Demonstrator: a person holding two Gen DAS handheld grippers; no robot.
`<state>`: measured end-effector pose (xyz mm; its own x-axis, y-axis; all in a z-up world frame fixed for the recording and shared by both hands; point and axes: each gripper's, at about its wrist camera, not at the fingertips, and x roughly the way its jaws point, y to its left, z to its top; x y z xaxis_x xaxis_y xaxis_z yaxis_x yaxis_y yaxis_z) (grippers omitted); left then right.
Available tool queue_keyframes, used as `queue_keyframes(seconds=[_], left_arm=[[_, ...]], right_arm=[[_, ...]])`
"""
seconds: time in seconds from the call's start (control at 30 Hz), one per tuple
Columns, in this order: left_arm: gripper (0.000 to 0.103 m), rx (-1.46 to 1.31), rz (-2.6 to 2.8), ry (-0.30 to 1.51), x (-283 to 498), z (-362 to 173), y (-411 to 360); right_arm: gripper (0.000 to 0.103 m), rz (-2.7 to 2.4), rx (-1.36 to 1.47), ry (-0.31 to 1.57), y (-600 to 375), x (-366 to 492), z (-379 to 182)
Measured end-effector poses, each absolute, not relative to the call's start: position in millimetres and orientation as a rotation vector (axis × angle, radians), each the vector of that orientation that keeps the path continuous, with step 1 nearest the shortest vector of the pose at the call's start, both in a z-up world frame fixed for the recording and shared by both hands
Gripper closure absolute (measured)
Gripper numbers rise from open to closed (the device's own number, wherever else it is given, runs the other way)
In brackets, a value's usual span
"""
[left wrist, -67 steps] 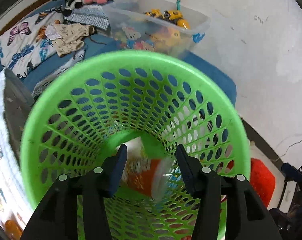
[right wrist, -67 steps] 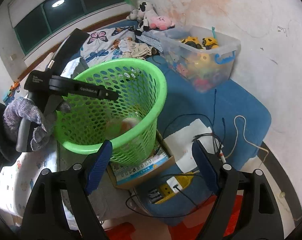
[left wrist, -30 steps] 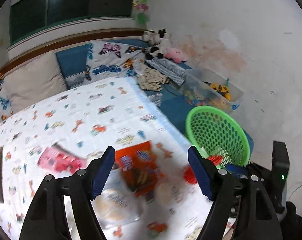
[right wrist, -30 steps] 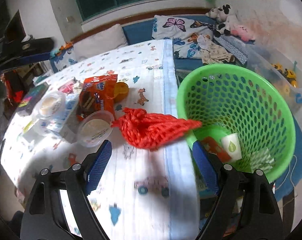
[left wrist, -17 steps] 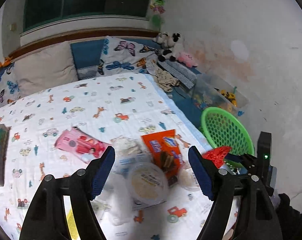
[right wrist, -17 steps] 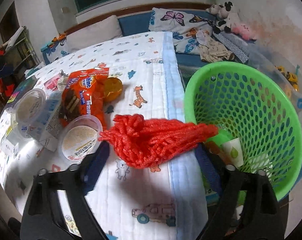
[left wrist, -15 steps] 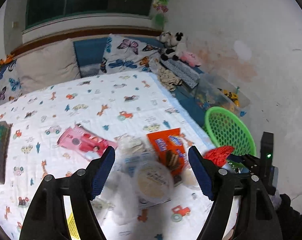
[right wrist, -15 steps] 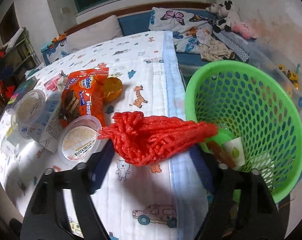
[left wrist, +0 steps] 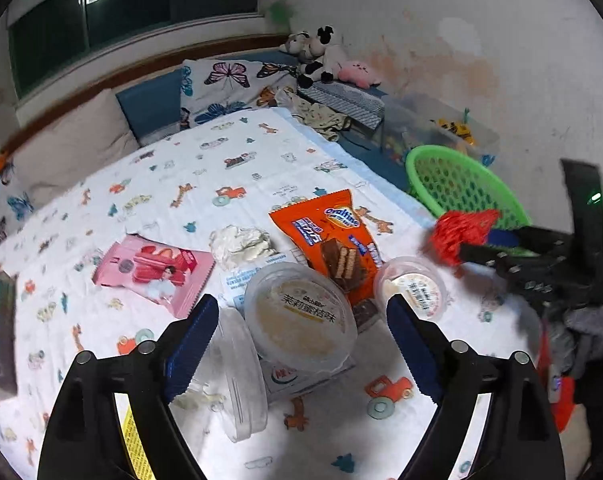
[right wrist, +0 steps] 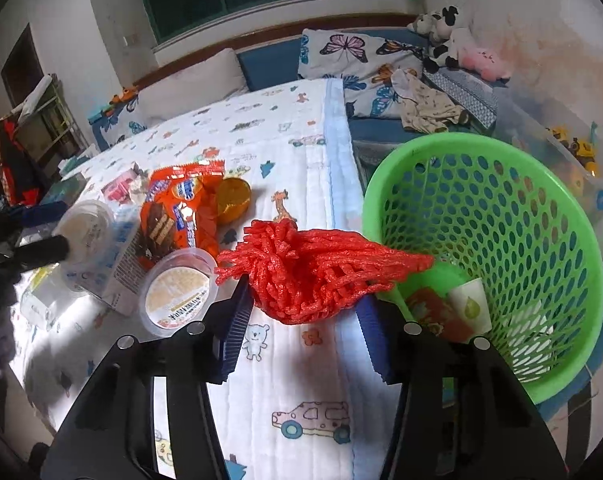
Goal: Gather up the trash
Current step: 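Carry the red mesh bag over the green basket and open the right tool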
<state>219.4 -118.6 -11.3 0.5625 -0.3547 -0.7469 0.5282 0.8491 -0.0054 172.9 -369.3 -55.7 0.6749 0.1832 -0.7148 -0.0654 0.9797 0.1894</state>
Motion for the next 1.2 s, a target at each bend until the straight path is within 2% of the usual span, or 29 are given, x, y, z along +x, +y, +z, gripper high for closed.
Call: queue_keyframes(seconds=[0.4, 1.2], left_arm=[[0.016, 0.313, -0.484, 0.778, 221.1, -16.1, -120.6], [0.011, 0.345, -0.439, 0.758, 222.7, -20.0, -111.2]], right_arm=[[0.051, 0.117, 0.171, 0.782, -385.3, 166.6, -36.5], [0.051, -0.001, 0.221, 0.819, -434.4, 172.1, -51.8]])
